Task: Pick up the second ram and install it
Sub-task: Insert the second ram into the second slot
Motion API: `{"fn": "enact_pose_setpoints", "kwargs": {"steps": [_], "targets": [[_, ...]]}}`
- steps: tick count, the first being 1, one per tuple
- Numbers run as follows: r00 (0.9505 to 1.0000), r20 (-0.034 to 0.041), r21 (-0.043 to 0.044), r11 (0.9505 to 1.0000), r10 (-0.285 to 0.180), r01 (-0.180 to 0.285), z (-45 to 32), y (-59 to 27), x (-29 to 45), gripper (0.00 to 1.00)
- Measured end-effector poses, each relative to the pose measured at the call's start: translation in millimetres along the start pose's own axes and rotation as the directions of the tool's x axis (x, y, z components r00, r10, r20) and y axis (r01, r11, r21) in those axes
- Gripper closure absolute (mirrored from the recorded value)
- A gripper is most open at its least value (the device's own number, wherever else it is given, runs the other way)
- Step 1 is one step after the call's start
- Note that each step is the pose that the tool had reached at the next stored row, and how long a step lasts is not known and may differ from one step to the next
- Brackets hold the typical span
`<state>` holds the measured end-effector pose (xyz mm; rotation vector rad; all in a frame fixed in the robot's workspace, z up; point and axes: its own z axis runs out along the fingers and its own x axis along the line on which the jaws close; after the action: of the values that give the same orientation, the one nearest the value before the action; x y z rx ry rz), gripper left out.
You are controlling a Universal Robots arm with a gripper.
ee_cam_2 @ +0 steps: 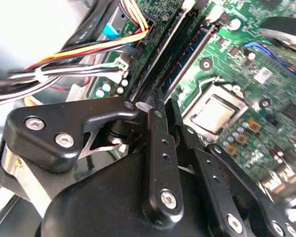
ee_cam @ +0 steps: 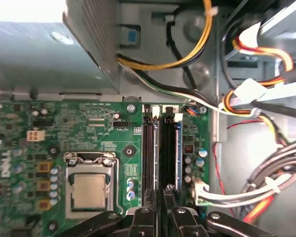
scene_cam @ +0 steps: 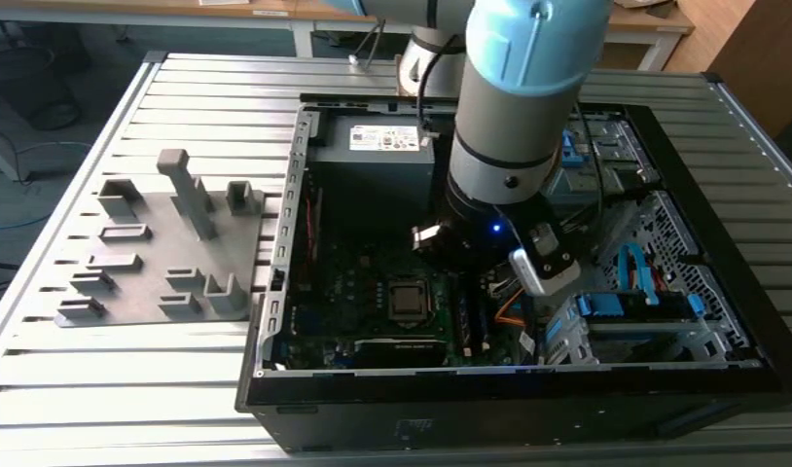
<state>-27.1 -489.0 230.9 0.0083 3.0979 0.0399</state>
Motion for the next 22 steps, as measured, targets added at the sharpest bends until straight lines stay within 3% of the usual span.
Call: {"fn": "enact_pose_setpoints", "kwargs": {"steps": [5, 7, 9, 22], "targets": [[1.0, 0.0, 0.0016, 1.0, 0.0, 0.0, -22.3, 2.9, -1.0, 0.8], [1.0, -0.0001, 0.0029, 1.0, -0.001, 0.001, -31.1, 5.2, -1.3, 0.9], [1.0, 0.0, 0.0029, 1.0, -0.001, 0.001, -38.2, 6.5, -1.7, 0.9], [1.0, -0.0001, 0.003, 1.0, -0.001, 0.001, -39.2, 6.7, -1.7, 0.9]]}}
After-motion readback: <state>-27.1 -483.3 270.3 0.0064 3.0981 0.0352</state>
